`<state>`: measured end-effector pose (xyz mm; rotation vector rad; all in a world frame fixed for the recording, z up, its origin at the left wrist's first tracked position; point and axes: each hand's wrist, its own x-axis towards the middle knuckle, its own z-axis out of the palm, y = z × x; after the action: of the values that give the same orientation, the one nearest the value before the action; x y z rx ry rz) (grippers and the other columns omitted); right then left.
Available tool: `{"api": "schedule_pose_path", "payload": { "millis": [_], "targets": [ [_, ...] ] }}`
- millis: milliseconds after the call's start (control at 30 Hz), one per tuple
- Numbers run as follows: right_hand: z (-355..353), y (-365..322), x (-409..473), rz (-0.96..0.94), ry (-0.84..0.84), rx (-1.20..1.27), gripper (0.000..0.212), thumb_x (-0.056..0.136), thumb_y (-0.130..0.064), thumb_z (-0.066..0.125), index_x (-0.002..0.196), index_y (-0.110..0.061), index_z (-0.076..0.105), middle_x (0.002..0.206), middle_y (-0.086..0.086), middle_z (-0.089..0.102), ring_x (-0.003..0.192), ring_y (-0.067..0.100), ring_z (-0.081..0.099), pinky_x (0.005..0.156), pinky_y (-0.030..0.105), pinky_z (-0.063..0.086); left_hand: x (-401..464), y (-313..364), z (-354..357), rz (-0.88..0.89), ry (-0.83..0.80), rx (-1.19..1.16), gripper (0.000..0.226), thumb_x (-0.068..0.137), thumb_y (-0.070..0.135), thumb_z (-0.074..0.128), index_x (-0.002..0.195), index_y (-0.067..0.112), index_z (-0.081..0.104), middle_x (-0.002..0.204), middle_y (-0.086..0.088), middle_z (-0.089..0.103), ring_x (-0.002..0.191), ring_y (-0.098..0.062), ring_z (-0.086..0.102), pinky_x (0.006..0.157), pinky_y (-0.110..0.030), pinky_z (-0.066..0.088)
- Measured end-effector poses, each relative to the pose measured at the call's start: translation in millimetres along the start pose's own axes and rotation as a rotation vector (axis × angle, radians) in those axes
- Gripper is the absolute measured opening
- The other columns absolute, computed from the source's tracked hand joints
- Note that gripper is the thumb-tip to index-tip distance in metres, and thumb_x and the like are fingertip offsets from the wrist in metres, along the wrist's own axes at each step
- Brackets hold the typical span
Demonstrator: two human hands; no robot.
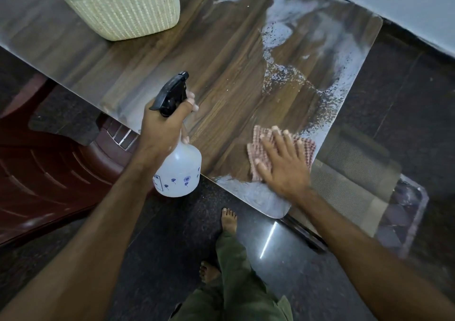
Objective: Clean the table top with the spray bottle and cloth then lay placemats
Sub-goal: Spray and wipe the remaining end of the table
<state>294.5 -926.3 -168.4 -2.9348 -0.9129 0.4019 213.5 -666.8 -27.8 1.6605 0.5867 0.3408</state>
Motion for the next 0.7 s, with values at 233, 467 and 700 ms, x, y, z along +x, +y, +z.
{"api": "schedule_pose_path", "payload": {
  "millis": [233, 467, 700],
  "targets": [
    [-19, -8, 82, 0.138, 0.035, 0.050, 0.078, 0.093, -0.069, 0.004, 0.159, -0.027, 0.004, 0.166, 0.011, -0.006, 0.152, 0.031, -0.008, 0.121, 0.057, -0.001, 10, 3, 15, 0.017, -0.014, 0.022, 0.015, 0.097, 0.010, 0.059, 0.093, 0.024, 0.061, 0.095, -0.008, 0.070, 0.031, -0.012, 0.045, 0.047, -0.024, 0.045],
    [14, -66, 11, -0.201, 0.035, 0.072, 0.067, 0.100, -0.060, 0.026, 0.158, -0.029, 0.015, 0.167, 0.006, 0.002, 0.153, 0.029, -0.004, 0.123, 0.052, -0.001, 27, 2, 24, -0.003, -0.022, 0.013, 0.007, 0.097, 0.011, 0.059, 0.098, 0.016, 0.063, 0.091, -0.005, 0.069, 0.030, -0.012, 0.044, 0.048, -0.031, 0.043],
    [-10, -83, 114, -0.304, -0.009, -0.013, 0.069, 0.098, -0.061, 0.024, 0.158, -0.029, 0.015, 0.167, 0.006, 0.002, 0.153, 0.027, -0.002, 0.122, 0.052, 0.003, 54, 2, 29, -0.003, -0.006, 0.022, 0.009, 0.098, 0.008, 0.057, 0.105, 0.009, 0.062, 0.088, -0.011, 0.068, 0.031, -0.010, 0.044, 0.044, -0.024, 0.044]
  ]
}}
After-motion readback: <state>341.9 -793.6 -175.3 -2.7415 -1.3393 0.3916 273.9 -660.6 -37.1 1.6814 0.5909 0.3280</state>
